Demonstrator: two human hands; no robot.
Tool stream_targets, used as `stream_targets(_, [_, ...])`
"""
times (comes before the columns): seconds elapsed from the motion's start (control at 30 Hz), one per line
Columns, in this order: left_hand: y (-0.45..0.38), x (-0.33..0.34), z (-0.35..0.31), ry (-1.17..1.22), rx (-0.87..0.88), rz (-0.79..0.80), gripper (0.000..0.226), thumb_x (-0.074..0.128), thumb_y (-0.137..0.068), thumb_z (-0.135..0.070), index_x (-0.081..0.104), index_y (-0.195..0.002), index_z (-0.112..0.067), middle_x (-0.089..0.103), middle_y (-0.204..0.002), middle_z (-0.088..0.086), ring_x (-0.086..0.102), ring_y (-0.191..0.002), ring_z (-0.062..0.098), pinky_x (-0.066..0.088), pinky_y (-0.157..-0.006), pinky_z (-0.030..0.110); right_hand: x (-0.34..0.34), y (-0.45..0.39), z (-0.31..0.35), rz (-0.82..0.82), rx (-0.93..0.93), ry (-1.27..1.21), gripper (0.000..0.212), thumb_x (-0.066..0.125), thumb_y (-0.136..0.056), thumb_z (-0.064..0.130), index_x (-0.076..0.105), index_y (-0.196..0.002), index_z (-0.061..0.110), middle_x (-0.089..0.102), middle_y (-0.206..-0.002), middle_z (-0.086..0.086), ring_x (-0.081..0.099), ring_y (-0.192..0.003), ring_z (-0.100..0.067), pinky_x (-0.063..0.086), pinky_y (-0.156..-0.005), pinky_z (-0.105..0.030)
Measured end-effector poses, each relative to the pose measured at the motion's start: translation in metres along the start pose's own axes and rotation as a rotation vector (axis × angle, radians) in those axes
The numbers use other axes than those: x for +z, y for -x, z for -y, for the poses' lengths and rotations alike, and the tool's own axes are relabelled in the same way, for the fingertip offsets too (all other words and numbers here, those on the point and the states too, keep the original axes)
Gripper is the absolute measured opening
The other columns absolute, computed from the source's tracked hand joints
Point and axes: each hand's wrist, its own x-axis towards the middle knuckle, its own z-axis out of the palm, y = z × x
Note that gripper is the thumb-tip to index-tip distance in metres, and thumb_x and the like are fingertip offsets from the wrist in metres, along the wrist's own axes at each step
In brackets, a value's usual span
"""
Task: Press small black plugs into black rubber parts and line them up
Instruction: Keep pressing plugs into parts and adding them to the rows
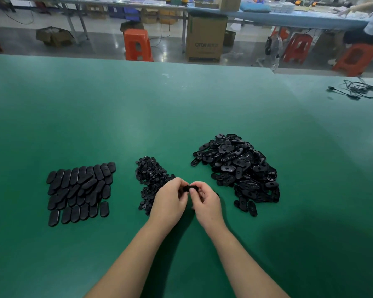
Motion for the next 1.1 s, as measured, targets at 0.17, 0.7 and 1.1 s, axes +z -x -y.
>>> stream_targets(0.17, [0.004,-0.004,0.004,-0.198,0.162,-0.057,0.025,0.062,-0.093,-0.019,0.064,-0.117,-0.027,0.064,-0.098,-0.008,0.063,-0.082,0.017,0.053,-0.069,0.036,-0.001,0.001,0.004,0.037,-0.008,-0.002,0.024,0.059,-0.101,0.018,0.065,-0.099,0.041,0.072,-0.088,0.005,0.061,-0.068,-0.007,0.055,-0.065,-0.031])
stream_targets(0.7, [-0.003,-0.105,0.085,-0.407,-0.252,-0.475,0.026,0.079,-0.081,-0.025,0.075,-0.106,-0.017,0.058,-0.111,0.011,0.052,-0.11,0.033,0.038,-0.093,0.048,-0.005,0.007,0.014,0.008,0.002,-0.002,0.013,0.06,-0.101,0.021,0.069,-0.095,0.029,0.069,-0.075,0.0,0.057,-0.059,-0.002,0.05,-0.053,-0.018])
stream_targets(1.1, [-0.001,-0.171,0.154,-0.42,-0.698,-0.516,0.031,0.069,-0.09,-0.042,0.072,-0.115,-0.023,0.054,-0.126,0.019,0.042,-0.118,0.042,0.033,-0.098,0.05,-0.002,0.007,0.016,-0.006,-0.006,0.072,0.016,0.06,-0.1,0.019,0.07,-0.091,0.028,0.063,-0.061,0.014,0.054,-0.055,-0.002,0.053,-0.053,-0.026])
